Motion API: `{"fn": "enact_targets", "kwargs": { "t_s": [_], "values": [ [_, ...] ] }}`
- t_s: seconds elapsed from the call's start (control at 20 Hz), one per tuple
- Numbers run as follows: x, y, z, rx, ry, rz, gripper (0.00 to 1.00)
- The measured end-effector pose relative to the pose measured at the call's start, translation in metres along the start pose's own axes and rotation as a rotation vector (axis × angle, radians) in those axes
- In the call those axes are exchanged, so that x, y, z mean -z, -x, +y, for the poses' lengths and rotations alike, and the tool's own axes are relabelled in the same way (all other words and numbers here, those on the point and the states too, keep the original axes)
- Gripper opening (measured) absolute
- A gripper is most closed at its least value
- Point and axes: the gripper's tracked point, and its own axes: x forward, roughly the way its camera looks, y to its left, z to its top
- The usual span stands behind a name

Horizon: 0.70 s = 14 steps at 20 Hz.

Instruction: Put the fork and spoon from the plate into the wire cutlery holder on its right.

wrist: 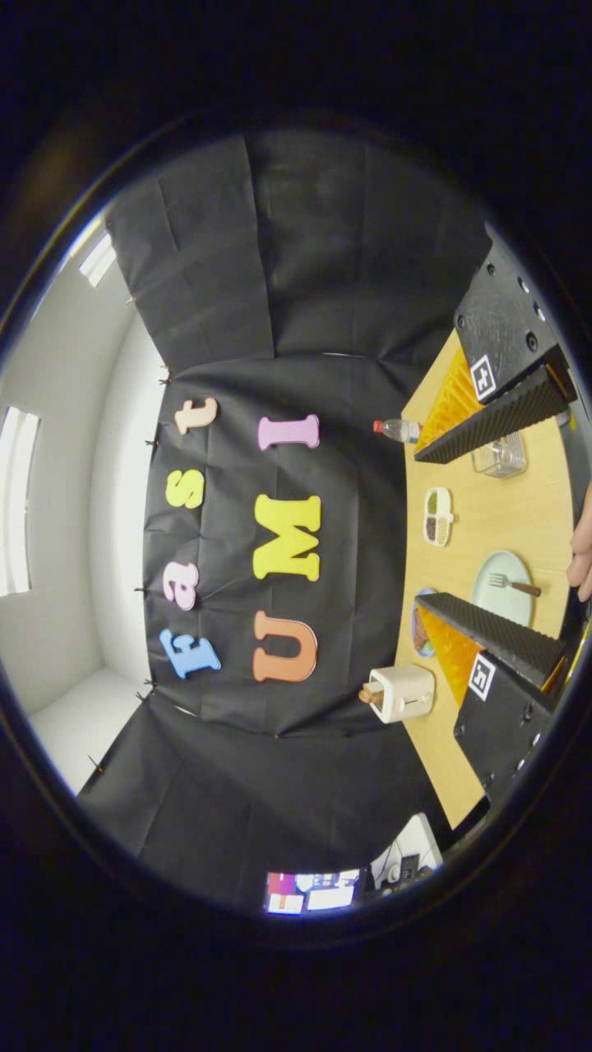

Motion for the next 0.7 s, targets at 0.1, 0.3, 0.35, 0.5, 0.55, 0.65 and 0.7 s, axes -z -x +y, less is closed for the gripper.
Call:
{"fn": "enact_targets", "kwargs": {
  "t_s": [0.1, 0.3, 0.35, 0.5, 0.55, 0.65, 0.7],
  "values": [
    [-0.002, -0.009, 0.006, -0.008, 0.007, 0.013, 0.95],
    [0.002, -0.035, 0.020, -0.010, 0.033, 0.040, 0.95],
    [0.010, -0.045, 0.027, -0.021, 0.036, 0.068, 0.95],
    [0.044, -0.075, 0.046, -0.051, 0.046, 0.182, 0.95],
    [0.053, -0.085, 0.052, -0.060, 0.053, 0.215, 0.95],
    [0.075, -0.104, 0.062, -0.075, 0.058, 0.287, 0.96],
    [0.090, -0.113, 0.065, -0.083, 0.056, 0.330, 0.96]
  ]
}}
